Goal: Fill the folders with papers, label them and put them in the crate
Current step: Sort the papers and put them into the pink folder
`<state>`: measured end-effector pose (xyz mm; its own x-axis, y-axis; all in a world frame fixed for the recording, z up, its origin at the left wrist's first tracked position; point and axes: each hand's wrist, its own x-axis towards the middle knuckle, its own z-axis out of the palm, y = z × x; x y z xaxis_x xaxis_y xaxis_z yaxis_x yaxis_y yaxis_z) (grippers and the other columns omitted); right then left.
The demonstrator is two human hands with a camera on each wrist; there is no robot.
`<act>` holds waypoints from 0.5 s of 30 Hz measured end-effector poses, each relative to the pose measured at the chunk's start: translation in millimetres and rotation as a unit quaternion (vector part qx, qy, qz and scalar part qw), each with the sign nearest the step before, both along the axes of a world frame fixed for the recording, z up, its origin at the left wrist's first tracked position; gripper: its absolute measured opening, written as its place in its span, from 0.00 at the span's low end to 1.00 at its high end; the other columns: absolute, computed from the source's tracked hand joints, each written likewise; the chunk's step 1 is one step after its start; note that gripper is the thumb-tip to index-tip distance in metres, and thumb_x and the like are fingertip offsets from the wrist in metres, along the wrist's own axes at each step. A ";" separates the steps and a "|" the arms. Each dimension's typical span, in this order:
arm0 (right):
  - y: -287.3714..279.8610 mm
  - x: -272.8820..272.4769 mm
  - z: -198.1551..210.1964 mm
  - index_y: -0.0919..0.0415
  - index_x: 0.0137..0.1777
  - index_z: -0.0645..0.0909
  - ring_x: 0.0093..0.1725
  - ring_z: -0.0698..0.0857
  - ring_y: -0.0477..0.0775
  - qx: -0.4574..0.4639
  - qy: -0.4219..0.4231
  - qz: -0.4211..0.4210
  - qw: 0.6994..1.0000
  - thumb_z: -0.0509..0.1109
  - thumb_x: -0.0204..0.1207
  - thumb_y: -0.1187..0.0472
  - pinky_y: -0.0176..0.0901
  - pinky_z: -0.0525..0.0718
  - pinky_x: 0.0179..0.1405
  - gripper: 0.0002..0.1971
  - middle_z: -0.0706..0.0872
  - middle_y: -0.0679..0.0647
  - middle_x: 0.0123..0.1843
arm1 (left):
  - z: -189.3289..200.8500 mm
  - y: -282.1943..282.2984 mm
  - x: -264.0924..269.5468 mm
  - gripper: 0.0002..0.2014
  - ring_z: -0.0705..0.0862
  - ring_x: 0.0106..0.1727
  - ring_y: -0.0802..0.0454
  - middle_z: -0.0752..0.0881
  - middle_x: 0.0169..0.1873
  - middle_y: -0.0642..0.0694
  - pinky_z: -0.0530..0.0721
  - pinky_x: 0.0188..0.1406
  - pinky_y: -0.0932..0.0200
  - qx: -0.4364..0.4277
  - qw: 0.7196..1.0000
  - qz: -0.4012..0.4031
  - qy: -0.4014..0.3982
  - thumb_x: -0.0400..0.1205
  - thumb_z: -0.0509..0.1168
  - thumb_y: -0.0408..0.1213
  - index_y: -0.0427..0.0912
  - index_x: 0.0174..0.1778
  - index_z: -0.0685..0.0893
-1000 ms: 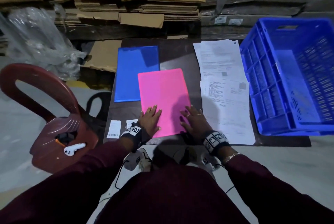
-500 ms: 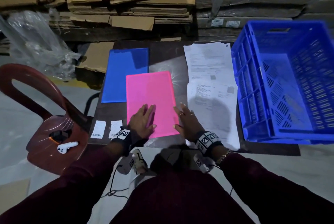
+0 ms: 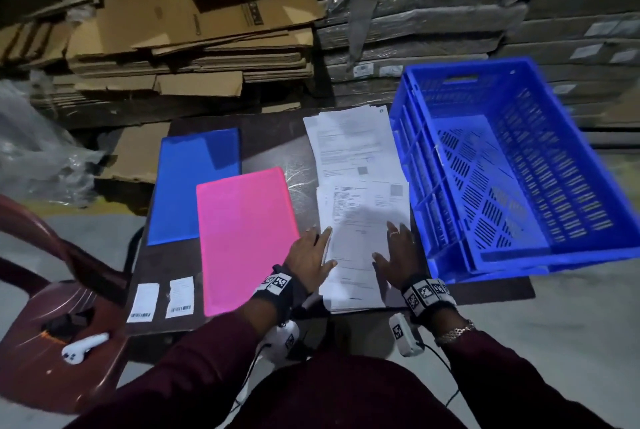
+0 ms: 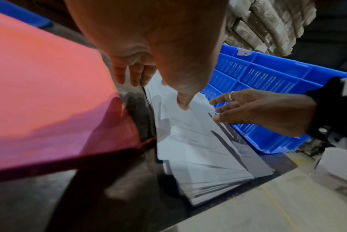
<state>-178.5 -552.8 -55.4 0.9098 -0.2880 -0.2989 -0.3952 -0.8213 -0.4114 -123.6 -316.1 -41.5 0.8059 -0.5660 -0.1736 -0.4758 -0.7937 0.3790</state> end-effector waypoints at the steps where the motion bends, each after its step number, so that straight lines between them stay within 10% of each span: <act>1: -2.2 -2.5 1.2 0.53 0.87 0.49 0.87 0.46 0.59 0.014 0.011 -0.027 0.999 0.68 0.78 0.46 0.56 0.51 0.85 0.43 0.48 0.59 0.88 | -3.0 -7.0 -0.9 0.39 0.64 0.80 0.34 0.65 0.80 0.32 0.68 0.77 0.43 0.005 1.000 0.018 0.019 0.82 0.63 0.54 0.41 0.85 0.56; 9: -1.4 -8.8 13.3 0.52 0.87 0.48 0.87 0.45 0.57 0.058 0.018 -0.068 0.996 0.68 0.80 0.48 0.52 0.48 0.84 0.42 0.43 0.56 0.89 | -0.1 -24.9 -5.3 0.40 0.58 0.84 0.38 0.62 0.82 0.33 0.64 0.80 0.46 -0.030 0.989 0.089 0.111 0.82 0.68 0.43 0.44 0.85 0.54; 15: -1.9 -8.0 6.1 0.57 0.81 0.67 0.80 0.71 0.55 0.176 -0.083 -0.109 0.975 0.73 0.76 0.62 0.57 0.73 0.77 0.34 0.62 0.55 0.84 | 13.3 -21.0 -8.1 0.36 0.67 0.81 0.42 0.69 0.80 0.40 0.70 0.78 0.49 -0.116 0.976 0.136 0.126 0.80 0.70 0.33 0.47 0.83 0.63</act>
